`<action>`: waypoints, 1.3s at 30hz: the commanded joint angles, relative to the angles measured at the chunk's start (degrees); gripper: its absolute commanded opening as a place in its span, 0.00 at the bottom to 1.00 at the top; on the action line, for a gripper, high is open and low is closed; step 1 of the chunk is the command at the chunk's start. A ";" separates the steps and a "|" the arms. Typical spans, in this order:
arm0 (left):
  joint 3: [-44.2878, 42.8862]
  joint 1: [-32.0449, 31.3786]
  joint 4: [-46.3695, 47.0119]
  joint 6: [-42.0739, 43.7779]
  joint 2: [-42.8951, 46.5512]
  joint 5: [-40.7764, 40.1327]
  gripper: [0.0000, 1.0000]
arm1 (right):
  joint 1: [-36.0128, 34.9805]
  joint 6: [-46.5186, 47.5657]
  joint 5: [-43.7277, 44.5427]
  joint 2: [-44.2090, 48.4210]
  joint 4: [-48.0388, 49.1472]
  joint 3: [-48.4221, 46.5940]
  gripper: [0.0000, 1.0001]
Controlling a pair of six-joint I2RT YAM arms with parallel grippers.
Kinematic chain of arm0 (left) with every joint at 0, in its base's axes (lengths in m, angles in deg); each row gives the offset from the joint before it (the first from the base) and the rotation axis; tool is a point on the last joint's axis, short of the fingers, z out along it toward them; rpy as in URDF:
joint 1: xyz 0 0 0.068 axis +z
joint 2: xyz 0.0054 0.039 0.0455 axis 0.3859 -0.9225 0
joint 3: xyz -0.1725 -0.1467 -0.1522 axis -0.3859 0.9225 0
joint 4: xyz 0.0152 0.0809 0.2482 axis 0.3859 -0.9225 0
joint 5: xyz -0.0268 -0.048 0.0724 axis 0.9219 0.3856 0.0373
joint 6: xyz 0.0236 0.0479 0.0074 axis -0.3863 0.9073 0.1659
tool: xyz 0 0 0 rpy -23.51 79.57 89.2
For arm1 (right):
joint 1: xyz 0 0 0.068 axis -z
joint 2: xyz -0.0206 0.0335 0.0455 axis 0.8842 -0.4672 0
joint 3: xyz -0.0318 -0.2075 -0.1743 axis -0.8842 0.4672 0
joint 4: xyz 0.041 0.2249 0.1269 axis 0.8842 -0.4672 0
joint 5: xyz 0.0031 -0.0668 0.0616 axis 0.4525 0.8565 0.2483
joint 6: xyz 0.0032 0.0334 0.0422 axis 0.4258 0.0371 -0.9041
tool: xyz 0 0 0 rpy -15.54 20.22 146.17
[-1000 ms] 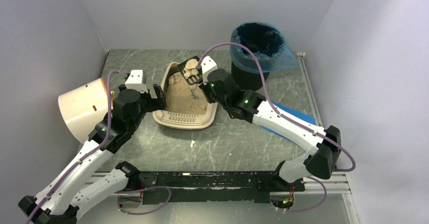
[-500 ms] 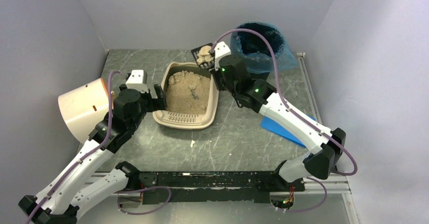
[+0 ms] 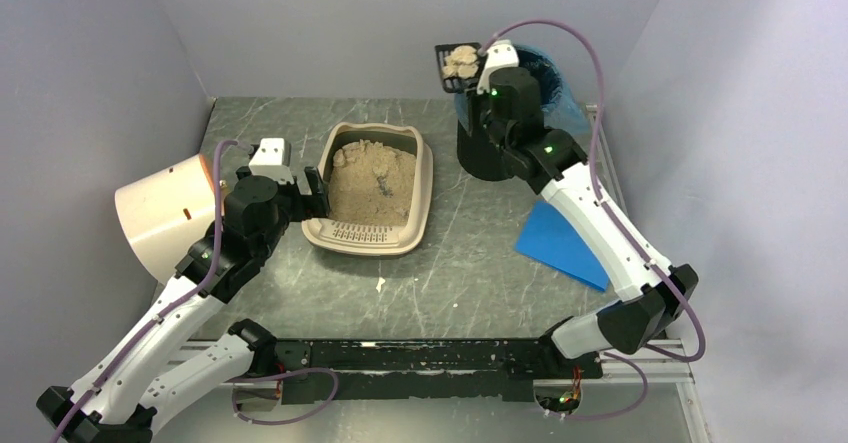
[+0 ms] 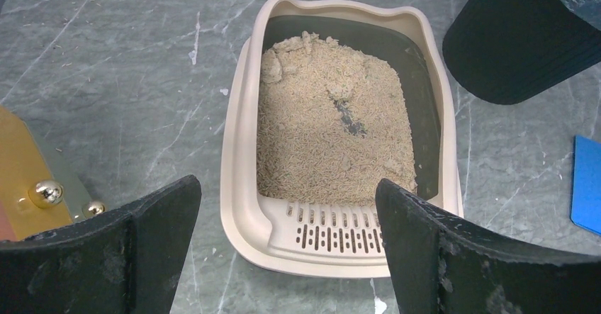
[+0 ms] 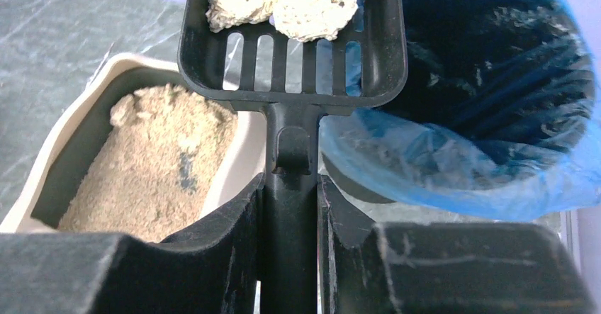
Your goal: Clean the litter box
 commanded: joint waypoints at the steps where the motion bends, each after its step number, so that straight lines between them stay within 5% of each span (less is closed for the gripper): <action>1: 0.26 -0.36 0.26 0.88 0.23 1.43 0.98 | 5.36 -3.54 -4.95 0.32 -0.62 -2.86 0.00; 22: 0.43 -0.29 0.53 0.73 -0.05 2.15 0.98 | 28.01 -31.41 -34.58 -4.63 2.28 -2.17 0.00; 39: 0.39 -0.30 0.62 1.06 0.36 2.01 0.98 | 38.62 -62.44 -54.76 0.39 30.30 18.53 0.00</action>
